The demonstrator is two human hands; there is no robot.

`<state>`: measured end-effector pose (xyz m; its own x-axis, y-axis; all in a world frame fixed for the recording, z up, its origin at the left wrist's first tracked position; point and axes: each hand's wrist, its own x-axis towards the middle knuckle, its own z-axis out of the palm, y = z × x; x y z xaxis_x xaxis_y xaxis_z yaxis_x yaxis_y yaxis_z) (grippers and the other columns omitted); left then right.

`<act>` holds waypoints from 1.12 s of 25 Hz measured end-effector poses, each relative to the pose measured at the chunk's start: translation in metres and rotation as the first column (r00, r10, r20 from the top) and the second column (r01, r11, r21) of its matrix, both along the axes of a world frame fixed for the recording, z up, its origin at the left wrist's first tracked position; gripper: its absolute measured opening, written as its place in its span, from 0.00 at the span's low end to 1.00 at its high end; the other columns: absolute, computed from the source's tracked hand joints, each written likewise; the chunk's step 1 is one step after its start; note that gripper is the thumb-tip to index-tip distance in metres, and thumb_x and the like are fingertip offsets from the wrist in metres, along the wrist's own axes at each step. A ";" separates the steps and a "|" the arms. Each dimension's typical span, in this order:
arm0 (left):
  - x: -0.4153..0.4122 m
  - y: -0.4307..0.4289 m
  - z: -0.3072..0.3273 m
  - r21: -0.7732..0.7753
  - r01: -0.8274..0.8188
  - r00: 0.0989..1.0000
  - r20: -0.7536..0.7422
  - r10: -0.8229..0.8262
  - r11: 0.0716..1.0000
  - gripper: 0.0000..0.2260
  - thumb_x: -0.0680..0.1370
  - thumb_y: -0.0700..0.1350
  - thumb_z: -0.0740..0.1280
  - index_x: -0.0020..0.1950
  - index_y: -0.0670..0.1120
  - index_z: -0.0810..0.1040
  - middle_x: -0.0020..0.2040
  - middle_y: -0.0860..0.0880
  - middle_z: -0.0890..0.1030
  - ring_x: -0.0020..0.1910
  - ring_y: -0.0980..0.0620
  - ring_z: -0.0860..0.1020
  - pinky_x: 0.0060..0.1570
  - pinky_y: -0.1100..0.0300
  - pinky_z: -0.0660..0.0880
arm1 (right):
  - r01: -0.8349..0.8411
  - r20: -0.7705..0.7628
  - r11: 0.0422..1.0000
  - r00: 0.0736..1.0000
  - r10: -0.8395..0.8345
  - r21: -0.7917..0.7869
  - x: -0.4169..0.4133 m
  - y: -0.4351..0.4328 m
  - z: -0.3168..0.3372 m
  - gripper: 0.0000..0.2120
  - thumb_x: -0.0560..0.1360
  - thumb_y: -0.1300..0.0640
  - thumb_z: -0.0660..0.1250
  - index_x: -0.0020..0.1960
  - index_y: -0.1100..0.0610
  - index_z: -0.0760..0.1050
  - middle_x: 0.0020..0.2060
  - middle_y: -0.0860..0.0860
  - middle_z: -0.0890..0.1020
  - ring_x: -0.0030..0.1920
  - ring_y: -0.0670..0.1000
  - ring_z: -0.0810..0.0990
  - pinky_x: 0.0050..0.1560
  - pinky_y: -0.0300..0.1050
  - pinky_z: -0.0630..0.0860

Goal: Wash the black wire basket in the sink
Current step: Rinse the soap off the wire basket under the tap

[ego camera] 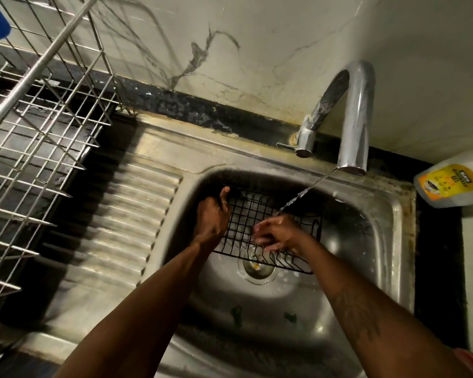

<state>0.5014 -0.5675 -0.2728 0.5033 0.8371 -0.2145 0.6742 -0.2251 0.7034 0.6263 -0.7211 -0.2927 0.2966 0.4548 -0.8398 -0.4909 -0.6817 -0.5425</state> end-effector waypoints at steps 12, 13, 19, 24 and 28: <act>-0.006 -0.001 -0.003 0.035 -0.015 1.000 0.027 0.014 0.999 0.27 0.83 0.61 0.54 0.44 0.41 0.81 0.39 0.41 0.83 0.41 0.42 0.82 0.38 0.59 0.72 | -0.290 -0.013 0.954 0.957 0.290 -0.078 0.006 -0.014 -0.005 0.09 0.77 0.58 0.72 0.55 0.61 0.83 0.48 0.56 0.87 0.50 0.56 0.87 0.51 0.52 0.83; -0.007 -0.001 -0.003 0.035 -0.023 1.000 0.015 0.023 0.999 0.28 0.83 0.61 0.54 0.42 0.41 0.81 0.37 0.40 0.83 0.39 0.41 0.82 0.36 0.59 0.70 | -0.386 0.035 0.910 0.918 0.395 -0.149 0.009 -0.009 -0.002 0.07 0.77 0.58 0.72 0.51 0.60 0.84 0.43 0.56 0.87 0.43 0.54 0.87 0.42 0.46 0.84; -0.009 -0.005 0.007 -0.002 -0.013 1.000 0.002 0.013 1.000 0.24 0.84 0.58 0.53 0.45 0.44 0.81 0.34 0.45 0.80 0.32 0.51 0.77 0.38 0.61 0.68 | -0.008 0.731 0.977 0.663 0.165 -0.213 0.005 -0.003 0.012 0.11 0.75 0.52 0.69 0.35 0.55 0.78 0.30 0.51 0.81 0.31 0.49 0.79 0.33 0.36 0.68; -0.009 -0.003 0.002 -0.018 0.025 0.999 -0.037 -0.026 1.000 0.27 0.84 0.60 0.50 0.40 0.44 0.78 0.33 0.47 0.78 0.33 0.52 0.77 0.37 0.60 0.69 | 0.436 0.492 0.867 0.825 -0.279 -0.240 -0.015 -0.001 -0.010 0.13 0.75 0.49 0.69 0.43 0.59 0.82 0.34 0.55 0.85 0.29 0.52 0.84 0.30 0.42 0.79; -0.007 -0.001 0.003 -0.020 0.042 0.997 -0.059 -0.043 0.999 0.26 0.84 0.61 0.49 0.38 0.47 0.75 0.30 0.51 0.75 0.33 0.51 0.77 0.36 0.62 0.67 | 0.044 0.245 0.953 0.969 0.032 -0.300 -0.026 -0.024 -0.004 0.09 0.75 0.57 0.71 0.43 0.64 0.83 0.33 0.58 0.86 0.28 0.52 0.80 0.27 0.39 0.72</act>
<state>0.4944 -0.5682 -0.2697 0.5240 0.8108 -0.2607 0.7051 -0.2414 0.6668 0.6003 -0.7453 -0.2966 0.5117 0.1894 -0.8380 -0.3741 -0.8290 -0.4157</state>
